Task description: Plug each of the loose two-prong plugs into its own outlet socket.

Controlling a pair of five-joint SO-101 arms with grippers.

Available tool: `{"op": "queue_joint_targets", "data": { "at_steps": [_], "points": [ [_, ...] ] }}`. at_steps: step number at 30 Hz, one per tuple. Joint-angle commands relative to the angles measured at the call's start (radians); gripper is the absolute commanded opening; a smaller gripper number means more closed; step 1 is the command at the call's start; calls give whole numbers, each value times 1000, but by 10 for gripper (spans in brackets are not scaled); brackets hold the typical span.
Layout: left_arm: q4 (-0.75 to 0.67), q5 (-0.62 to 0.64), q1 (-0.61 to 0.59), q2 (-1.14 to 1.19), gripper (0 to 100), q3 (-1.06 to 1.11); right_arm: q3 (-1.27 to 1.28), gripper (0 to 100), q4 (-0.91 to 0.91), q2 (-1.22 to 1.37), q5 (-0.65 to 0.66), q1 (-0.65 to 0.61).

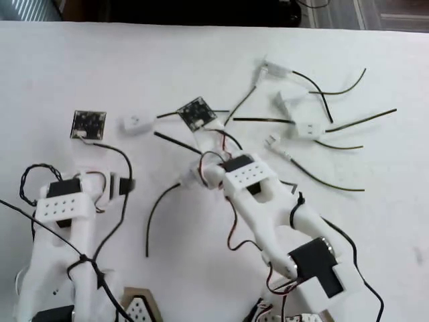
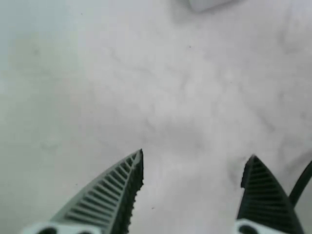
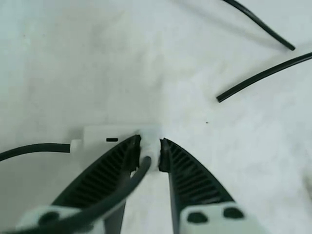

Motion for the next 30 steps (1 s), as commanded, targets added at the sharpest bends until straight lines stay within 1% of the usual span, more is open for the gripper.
{"op": "queue_joint_targets", "data": {
  "at_steps": [1, 6, 12, 14, 18, 25, 27, 30],
  "points": [
    [-11, 11, -10, -28, 320, 0, -95, 18, -13, -41, -2, 96],
    [-11, 11, -10, -28, 320, 0, -245, 18, -13, -15, -2, 211],
    [-18, 9, -10, -35, 320, 15, -450, 20, -15, 111, -5, 321],
    [-18, 9, -10, -35, 320, 15, -523, 21, -15, 162, -18, 351],
    [-18, 9, -10, -35, 320, 17, -674, 21, -8, 263, -92, 414],
    [-18, 9, -10, -35, 320, 18, -813, 23, -4, 406, -95, 479],
    [-18, 9, -10, -35, 320, 18, -830, 59, 28, 424, -95, 484],
    [-18, 9, -10, -35, 320, 18, -870, 166, 142, 427, -95, 478]
  ]
}}
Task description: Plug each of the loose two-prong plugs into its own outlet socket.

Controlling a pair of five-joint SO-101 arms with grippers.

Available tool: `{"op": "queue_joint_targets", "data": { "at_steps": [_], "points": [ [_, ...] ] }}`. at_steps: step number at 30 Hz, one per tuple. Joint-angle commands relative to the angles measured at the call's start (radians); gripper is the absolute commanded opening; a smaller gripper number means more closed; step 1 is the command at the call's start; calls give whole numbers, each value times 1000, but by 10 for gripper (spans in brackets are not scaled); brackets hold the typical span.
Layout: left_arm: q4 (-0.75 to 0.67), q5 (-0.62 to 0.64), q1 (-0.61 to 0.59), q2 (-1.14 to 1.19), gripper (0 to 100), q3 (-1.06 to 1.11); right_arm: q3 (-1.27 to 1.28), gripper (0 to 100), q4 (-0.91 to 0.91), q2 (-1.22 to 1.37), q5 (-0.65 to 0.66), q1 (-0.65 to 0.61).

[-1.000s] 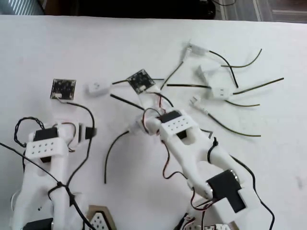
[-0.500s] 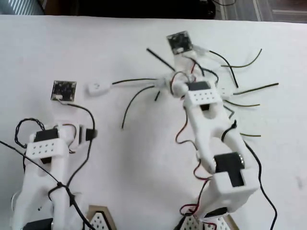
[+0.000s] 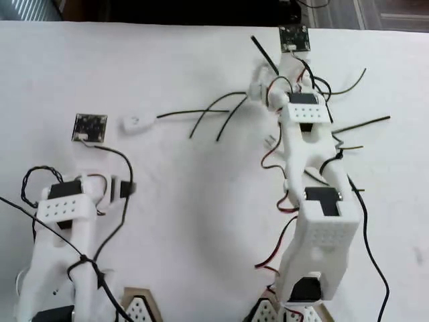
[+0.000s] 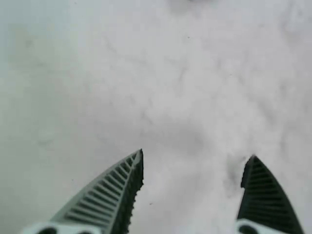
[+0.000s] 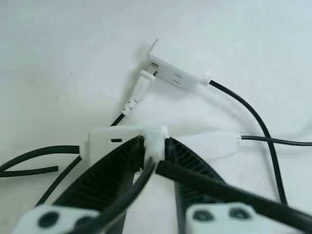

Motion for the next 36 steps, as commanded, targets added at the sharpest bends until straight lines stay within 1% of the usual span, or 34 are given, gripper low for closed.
{"op": "queue_joint_targets", "data": {
  "at_steps": [1, 3, 6, 10, 15, 17, 20, 22, 25, 32, 34, 36],
  "points": [
    [-17, 9, -10, -35, 320, -6, -107, 199, 153, -16, -6, 1],
    [-17, 9, -10, -35, 320, -6, -160, 243, 269, -35, -8, -13],
    [-17, 9, -10, -35, 320, -6, -226, 247, 458, -96, -11, -41],
    [-17, 9, -10, -35, 320, -6, -238, 247, 677, -193, -15, -74],
    [-17, 9, -10, -35, 320, -6, -236, 247, 888, -243, -181, -61],
    [-17, 9, -10, -35, 320, -6, -236, 247, 952, -245, -235, -56],
    [-17, 9, -10, -35, 320, -6, -219, 247, 1017, -243, -351, -53],
    [-17, 9, -10, -35, 320, -6, -178, 247, 1010, -243, -411, -56],
    [-17, 9, -10, -35, 320, -6, -87, 247, 888, -243, -459, -54],
    [-17, 9, -10, -33, 320, -5, 193, 247, 467, -243, -459, -64],
    [-17, 9, -10, -33, 320, -5, 244, 247, 381, -240, -451, -56],
    [-17, 9, -10, -33, 320, -5, 267, 247, 337, -220, -454, -56]
  ]
}}
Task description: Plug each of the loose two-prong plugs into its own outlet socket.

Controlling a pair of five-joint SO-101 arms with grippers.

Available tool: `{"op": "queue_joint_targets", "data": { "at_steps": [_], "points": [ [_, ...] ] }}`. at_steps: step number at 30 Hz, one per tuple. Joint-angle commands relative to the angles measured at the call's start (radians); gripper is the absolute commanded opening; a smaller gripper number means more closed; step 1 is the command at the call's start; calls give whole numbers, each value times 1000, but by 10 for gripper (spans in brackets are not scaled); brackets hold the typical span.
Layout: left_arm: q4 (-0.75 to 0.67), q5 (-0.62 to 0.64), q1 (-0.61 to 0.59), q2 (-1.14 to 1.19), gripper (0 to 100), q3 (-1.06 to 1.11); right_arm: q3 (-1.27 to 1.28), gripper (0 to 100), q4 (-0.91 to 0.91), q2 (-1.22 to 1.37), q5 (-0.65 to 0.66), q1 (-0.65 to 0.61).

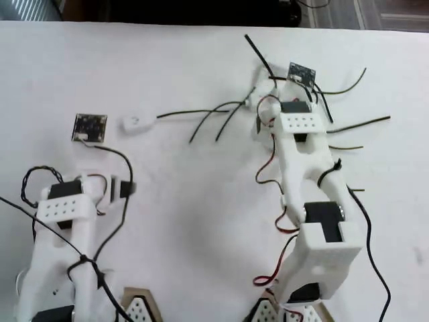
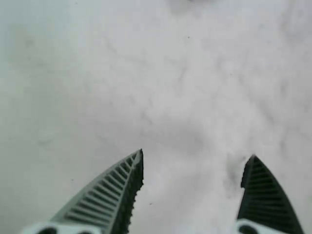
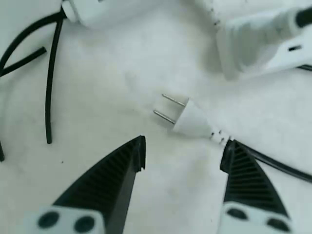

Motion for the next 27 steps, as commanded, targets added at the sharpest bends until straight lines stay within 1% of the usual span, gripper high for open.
{"op": "queue_joint_targets", "data": {
  "at_steps": [1, 4, 8, 12, 20, 22, 27],
  "points": [
    [-15, 9, -10, -33, 320, -5, 38, 247, -130, -18, -3, 4],
    [-15, 9, -10, -33, 320, -5, 18, 247, -134, 44, -9, -1],
    [-15, 9, -10, -33, 320, -5, -41, 247, -131, 113, -117, 7],
    [-15, 9, -10, -33, 320, -5, -57, 234, -134, 148, -132, 5],
    [-15, 9, -10, -31, 320, -5, -52, 46, -128, 150, -123, 8],
    [-15, 9, -10, -31, 320, -5, -52, 19, -125, 148, -87, 8],
    [-15, 9, -10, -30, 320, -5, -57, 19, -64, 131, 132, -13]
  ]
}}
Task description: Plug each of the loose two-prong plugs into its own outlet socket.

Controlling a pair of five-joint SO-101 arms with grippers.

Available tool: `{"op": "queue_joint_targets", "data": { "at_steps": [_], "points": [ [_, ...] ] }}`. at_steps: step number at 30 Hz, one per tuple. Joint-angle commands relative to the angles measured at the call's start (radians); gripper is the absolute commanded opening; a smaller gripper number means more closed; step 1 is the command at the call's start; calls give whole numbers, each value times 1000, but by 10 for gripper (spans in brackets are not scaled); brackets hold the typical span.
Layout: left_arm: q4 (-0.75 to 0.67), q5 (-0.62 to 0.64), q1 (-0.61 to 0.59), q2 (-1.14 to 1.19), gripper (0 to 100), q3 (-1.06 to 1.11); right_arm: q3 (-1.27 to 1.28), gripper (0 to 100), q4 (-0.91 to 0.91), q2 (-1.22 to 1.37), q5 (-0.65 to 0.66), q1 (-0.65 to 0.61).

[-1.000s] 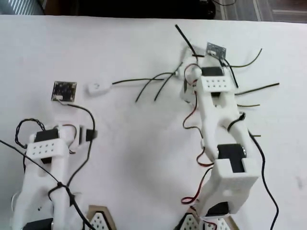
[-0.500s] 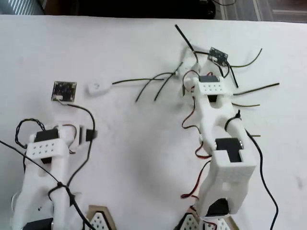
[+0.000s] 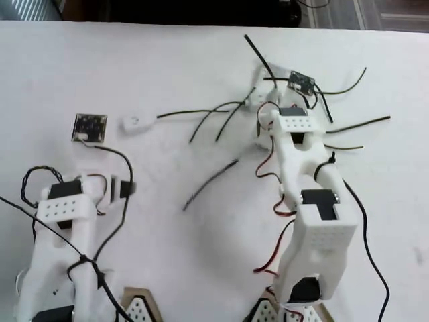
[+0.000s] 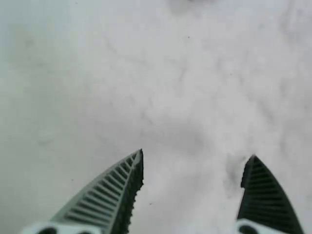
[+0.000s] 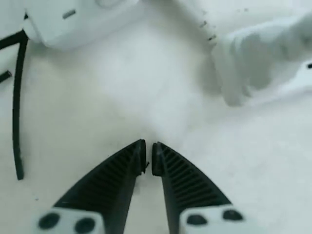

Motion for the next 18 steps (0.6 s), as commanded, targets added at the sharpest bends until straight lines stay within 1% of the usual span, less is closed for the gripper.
{"op": "queue_joint_targets", "data": {
  "at_steps": [1, 4, 8, 10, 13, 18],
  "points": [
    [-15, 9, -10, -30, 320, -5, -23, 19, 61, -41, 189, -19],
    [-15, 9, -10, -30, 320, -5, -23, 19, 120, -88, 308, -30],
    [-15, 9, -10, -30, 320, -5, -23, 19, 209, -180, 345, -24],
    [-15, 9, -10, -30, 320, -5, -23, 24, 246, -239, 427, -12],
    [-15, 9, -10, -30, 320, -5, -23, 45, 294, -329, 615, -7],
    [-15, 9, -10, -30, 320, -5, -18, 198, 390, -390, 999, -24]
  ]
}}
